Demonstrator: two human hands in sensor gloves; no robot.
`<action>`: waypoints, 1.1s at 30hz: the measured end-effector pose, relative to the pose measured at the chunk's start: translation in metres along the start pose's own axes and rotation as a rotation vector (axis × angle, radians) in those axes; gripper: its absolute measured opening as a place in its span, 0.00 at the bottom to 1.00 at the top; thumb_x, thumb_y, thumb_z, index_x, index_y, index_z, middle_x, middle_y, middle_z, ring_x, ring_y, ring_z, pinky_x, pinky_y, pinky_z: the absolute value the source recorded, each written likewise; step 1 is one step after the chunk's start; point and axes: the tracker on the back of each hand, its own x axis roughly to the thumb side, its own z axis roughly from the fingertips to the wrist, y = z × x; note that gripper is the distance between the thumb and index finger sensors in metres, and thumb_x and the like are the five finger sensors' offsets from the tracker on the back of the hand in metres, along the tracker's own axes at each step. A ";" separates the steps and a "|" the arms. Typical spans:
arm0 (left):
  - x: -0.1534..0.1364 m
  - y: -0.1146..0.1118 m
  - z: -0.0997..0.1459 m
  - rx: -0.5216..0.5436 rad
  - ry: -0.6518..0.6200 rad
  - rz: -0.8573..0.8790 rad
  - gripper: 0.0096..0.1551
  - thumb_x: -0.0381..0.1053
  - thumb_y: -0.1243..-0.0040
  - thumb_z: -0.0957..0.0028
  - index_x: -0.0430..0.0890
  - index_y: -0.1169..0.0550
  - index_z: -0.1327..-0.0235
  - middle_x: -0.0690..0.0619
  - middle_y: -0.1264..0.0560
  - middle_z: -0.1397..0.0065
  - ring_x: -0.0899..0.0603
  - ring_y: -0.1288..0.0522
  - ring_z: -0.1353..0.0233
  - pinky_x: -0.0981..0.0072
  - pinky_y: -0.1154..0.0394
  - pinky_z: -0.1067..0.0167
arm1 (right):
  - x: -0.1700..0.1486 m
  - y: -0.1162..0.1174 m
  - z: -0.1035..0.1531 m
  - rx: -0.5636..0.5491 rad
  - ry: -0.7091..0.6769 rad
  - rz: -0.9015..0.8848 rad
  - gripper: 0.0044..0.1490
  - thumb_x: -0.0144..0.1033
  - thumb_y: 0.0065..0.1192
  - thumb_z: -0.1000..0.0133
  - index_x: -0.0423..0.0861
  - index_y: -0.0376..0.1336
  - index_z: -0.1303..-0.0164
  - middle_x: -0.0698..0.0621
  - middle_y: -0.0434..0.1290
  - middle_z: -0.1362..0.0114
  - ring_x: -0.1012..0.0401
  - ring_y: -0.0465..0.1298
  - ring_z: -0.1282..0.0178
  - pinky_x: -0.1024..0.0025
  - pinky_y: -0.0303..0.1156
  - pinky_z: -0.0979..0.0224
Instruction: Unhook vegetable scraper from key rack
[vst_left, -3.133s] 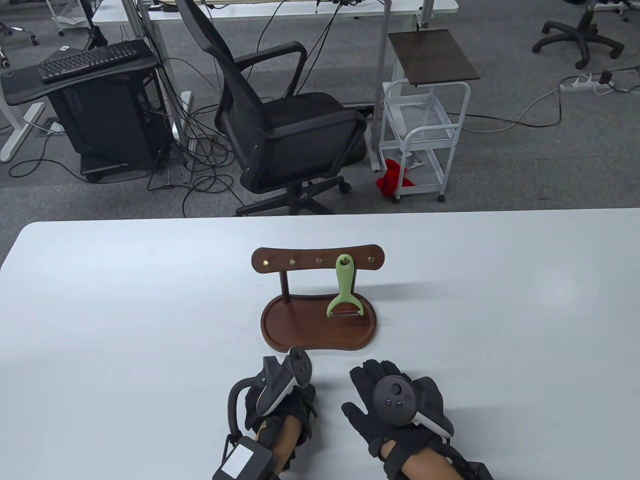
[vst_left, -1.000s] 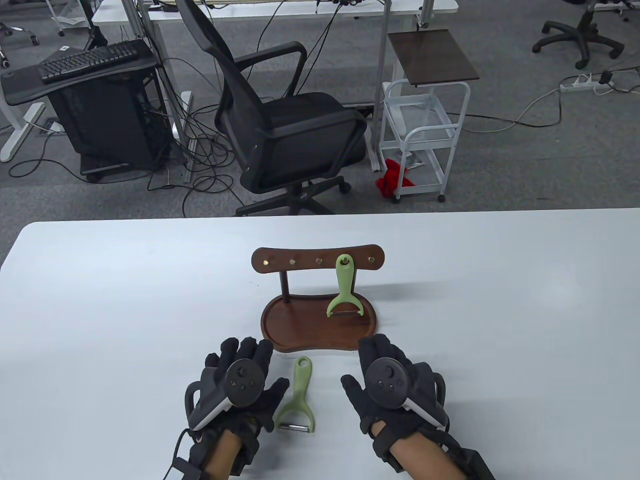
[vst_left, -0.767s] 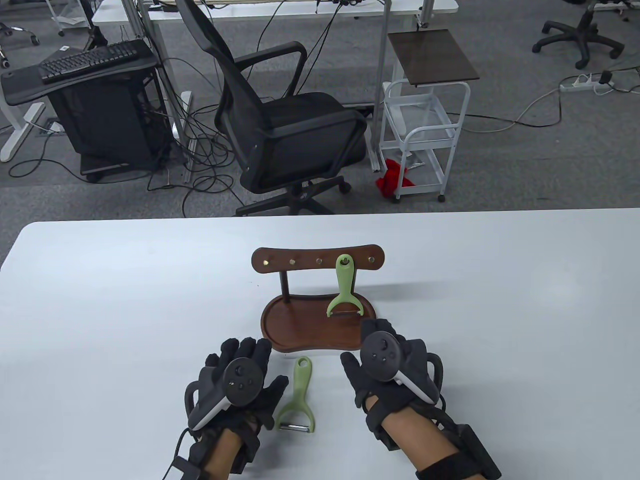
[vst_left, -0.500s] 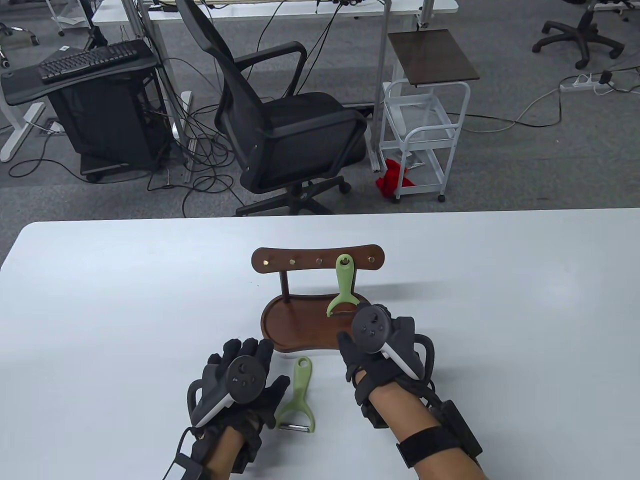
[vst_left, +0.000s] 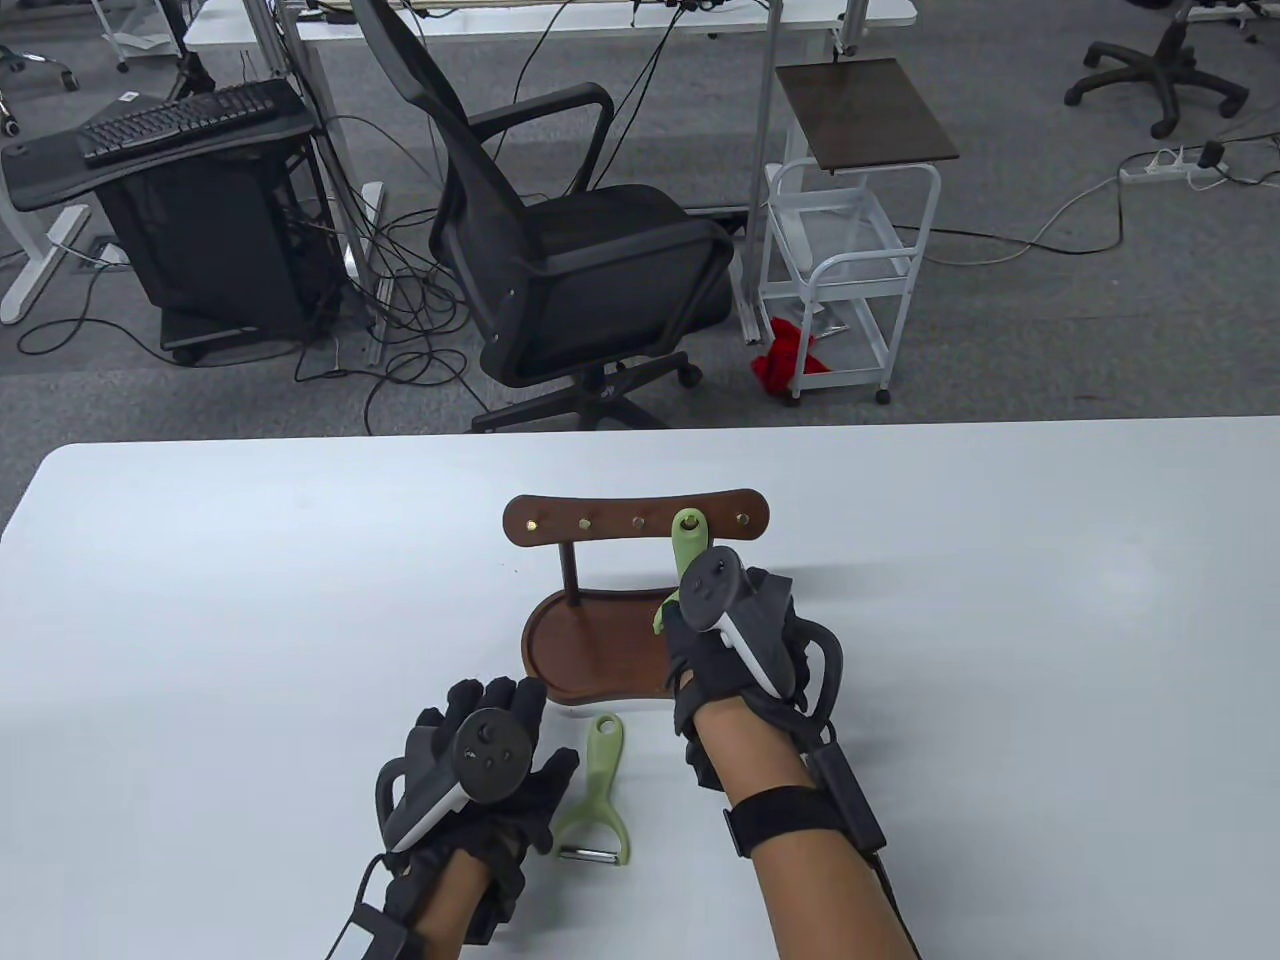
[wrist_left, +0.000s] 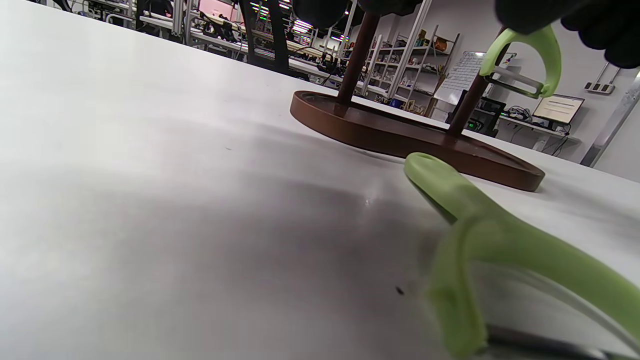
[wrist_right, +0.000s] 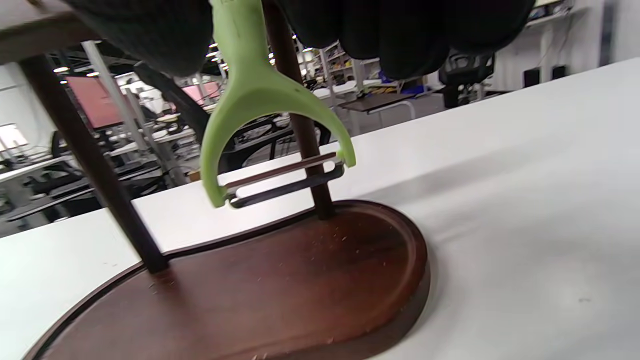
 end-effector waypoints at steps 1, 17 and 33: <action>0.000 0.000 0.000 -0.002 0.001 0.001 0.47 0.67 0.48 0.43 0.50 0.49 0.17 0.41 0.52 0.15 0.24 0.59 0.16 0.20 0.62 0.30 | 0.001 0.000 -0.002 -0.009 0.013 0.000 0.47 0.60 0.59 0.47 0.42 0.52 0.27 0.39 0.58 0.24 0.44 0.66 0.35 0.46 0.65 0.34; -0.002 0.001 -0.003 -0.005 0.013 0.013 0.46 0.66 0.48 0.43 0.50 0.49 0.17 0.41 0.50 0.15 0.25 0.58 0.16 0.20 0.62 0.30 | 0.006 0.009 -0.027 -0.118 0.029 0.013 0.37 0.61 0.67 0.50 0.45 0.66 0.41 0.43 0.74 0.37 0.48 0.76 0.51 0.53 0.73 0.49; -0.006 0.002 -0.001 -0.015 0.028 0.014 0.46 0.66 0.48 0.43 0.49 0.49 0.17 0.41 0.50 0.15 0.24 0.57 0.16 0.20 0.61 0.30 | 0.005 -0.013 -0.011 -0.121 -0.036 0.013 0.34 0.59 0.66 0.49 0.45 0.67 0.44 0.43 0.75 0.39 0.49 0.76 0.53 0.53 0.73 0.51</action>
